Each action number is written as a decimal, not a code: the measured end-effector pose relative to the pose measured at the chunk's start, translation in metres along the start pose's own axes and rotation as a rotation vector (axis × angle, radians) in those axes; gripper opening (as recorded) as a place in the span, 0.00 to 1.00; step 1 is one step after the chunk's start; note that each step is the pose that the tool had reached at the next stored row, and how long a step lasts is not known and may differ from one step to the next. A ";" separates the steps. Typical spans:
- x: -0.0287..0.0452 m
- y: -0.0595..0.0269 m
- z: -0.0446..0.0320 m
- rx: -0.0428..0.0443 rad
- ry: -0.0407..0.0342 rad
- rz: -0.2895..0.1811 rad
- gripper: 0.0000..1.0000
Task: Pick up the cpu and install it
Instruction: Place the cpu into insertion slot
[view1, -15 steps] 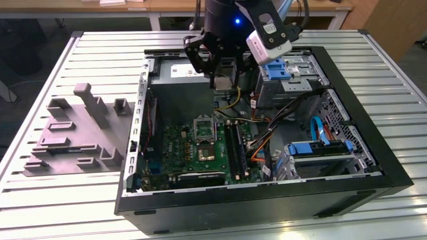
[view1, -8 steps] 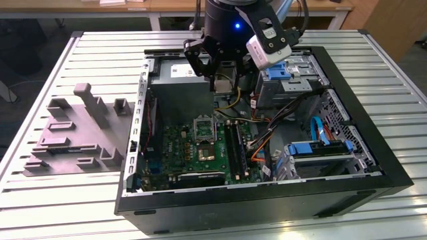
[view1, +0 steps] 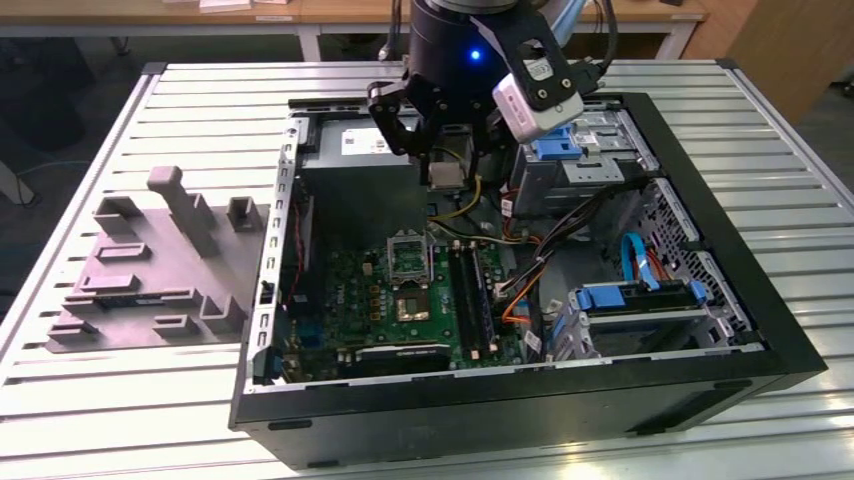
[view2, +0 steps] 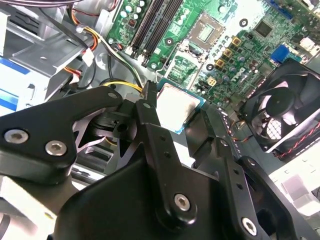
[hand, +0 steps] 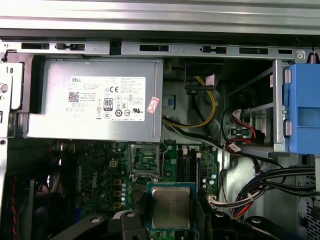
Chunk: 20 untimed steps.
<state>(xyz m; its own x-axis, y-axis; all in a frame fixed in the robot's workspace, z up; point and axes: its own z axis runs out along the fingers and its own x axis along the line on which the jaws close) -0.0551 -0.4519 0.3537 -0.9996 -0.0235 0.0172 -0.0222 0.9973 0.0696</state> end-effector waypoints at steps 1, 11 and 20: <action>0.0000 -0.0009 0.0000 0.0000 0.0000 0.000 0.47; 0.0001 -0.0019 0.0012 -0.0001 -0.0001 0.000 0.47; 0.0000 -0.0031 0.0032 0.0001 0.0000 0.000 0.47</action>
<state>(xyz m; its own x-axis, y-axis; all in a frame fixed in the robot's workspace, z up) -0.0551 -0.4548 0.3503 -0.9996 -0.0234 0.0172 -0.0222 0.9973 0.0695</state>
